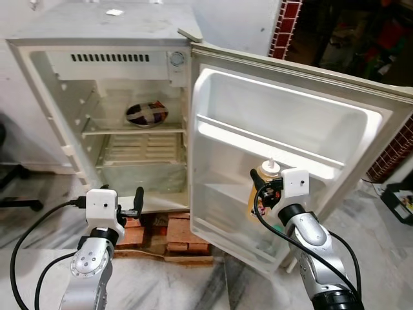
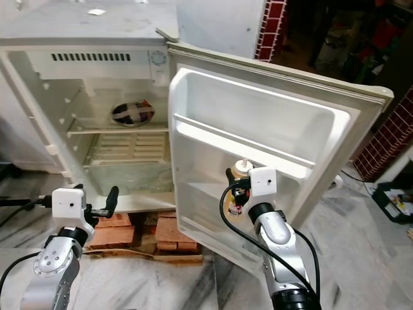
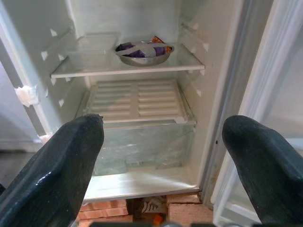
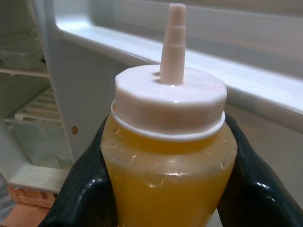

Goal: Restocking fridge

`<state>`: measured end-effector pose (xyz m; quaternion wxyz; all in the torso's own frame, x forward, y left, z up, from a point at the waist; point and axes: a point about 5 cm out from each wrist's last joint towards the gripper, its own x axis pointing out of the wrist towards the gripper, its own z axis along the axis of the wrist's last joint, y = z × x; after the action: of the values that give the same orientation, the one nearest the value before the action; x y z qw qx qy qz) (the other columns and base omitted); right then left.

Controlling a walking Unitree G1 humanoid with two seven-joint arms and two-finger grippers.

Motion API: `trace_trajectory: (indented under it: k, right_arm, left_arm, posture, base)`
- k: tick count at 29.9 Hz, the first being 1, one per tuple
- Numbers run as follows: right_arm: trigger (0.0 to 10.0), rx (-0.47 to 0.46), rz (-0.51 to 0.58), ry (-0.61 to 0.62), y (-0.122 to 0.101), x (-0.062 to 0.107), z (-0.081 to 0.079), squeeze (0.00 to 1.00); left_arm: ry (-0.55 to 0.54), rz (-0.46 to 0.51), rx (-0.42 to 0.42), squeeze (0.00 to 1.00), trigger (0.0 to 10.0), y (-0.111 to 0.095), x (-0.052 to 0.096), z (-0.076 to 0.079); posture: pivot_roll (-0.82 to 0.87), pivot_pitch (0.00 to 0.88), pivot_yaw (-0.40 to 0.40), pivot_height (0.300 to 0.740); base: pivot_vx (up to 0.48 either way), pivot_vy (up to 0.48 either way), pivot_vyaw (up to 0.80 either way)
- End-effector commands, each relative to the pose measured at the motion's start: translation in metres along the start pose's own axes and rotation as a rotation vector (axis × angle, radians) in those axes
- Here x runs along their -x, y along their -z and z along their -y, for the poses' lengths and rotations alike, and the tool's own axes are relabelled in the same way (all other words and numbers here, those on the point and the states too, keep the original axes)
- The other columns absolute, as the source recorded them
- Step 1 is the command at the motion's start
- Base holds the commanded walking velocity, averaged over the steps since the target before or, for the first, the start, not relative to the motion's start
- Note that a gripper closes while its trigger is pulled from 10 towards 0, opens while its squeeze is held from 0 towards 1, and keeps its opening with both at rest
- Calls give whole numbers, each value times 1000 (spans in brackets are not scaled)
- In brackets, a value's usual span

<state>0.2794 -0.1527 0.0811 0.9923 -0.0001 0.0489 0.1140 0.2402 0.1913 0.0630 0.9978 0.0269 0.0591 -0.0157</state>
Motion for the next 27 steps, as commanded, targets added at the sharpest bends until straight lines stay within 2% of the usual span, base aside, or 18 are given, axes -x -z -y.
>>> trace_trajectory:
  k: [1, 9, 19, 27]
  right_arm:
    - [10000, 9, 41, 5, -11, -3, 3, 0]
    - [10000, 11, 55, 7, -13, -5, 4, 0]
    - [10000, 31, 60, 8, -15, -8, 5, 0]
    - [10000, 50, 86, 6, -20, -11, 4, 0]
  left_arm:
    - [5, 7, -10, 0, 10000, -3, -2, 1]
    - [11, 7, -11, 0, 10000, -3, -2, 2]
    - [-1, 8, -13, 0, 10000, -4, -4, 1]
    - [1, 13, -23, 0, 10000, -7, -6, -5]
  posture:
    - [39, 0, -44, 681]
    - [39, 0, -46, 636]
    - [34, 0, -40, 636]
    - [24, 0, -14, 636]
  base:
    - [0, 0, 0]
    - [0, 0, 0]
    - [0, 0, 0]
    - [0, 0, 0]
